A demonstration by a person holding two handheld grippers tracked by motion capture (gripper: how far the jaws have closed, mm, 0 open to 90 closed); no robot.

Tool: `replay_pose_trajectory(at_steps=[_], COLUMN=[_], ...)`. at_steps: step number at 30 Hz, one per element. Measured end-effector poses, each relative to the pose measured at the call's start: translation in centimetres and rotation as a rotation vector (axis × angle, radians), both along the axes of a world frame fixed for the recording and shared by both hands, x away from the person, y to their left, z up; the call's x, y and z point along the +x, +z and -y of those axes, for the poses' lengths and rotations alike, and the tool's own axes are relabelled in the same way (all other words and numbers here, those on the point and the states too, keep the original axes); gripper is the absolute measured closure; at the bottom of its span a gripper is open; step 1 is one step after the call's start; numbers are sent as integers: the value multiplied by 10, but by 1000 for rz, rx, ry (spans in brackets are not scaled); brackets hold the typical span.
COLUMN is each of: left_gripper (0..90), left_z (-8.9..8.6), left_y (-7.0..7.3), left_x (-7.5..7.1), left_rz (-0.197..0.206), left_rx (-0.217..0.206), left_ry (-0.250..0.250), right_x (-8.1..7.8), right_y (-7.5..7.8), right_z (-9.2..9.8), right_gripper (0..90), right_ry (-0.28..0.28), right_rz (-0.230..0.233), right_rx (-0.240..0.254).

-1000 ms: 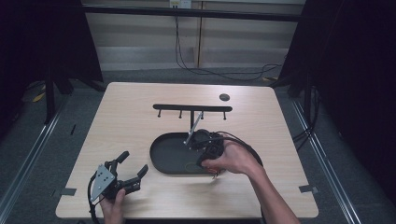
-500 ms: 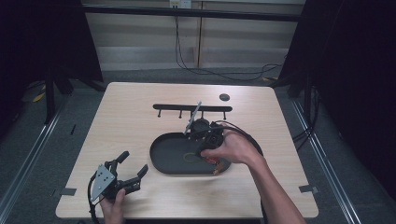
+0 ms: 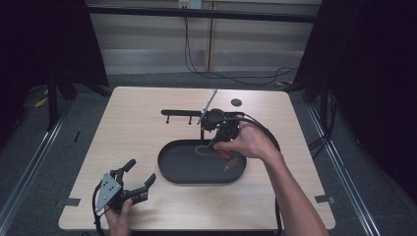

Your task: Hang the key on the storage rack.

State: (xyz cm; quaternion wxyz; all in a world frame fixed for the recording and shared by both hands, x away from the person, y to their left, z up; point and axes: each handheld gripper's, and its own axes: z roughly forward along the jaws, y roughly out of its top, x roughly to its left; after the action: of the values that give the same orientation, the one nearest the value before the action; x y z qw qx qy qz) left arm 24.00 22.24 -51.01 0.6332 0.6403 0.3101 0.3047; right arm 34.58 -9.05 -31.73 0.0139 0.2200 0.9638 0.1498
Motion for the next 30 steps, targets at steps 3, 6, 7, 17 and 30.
replay_pose_trajectory(at_steps=[3, 6, 7, 17, 30], left_gripper=[159, 159, 159, 159, 158], left_z=[0, 0, 0, 0, 0], left_y=[0, 0, 0, 0, 0], left_x=[0, 0, 0, 0, 0], left_rz=[0, 0, 0, -1, -1], left_rx=[0, 0, 0, -3, -2], left_ry=[0, 0, 2, 1, 0], right_x=[5, 8, 12, 28, 41], right_y=[6, 9, 12, 25, 34], right_z=[4, 5, 8, 16, 25], right_gripper=[859, 859, 859, 859, 858], right_ry=[-10, -19, -20, -47, -101], right_rz=[7, 6, 5, 21, 24], right_rx=[1, 0, 12, 26, 36])
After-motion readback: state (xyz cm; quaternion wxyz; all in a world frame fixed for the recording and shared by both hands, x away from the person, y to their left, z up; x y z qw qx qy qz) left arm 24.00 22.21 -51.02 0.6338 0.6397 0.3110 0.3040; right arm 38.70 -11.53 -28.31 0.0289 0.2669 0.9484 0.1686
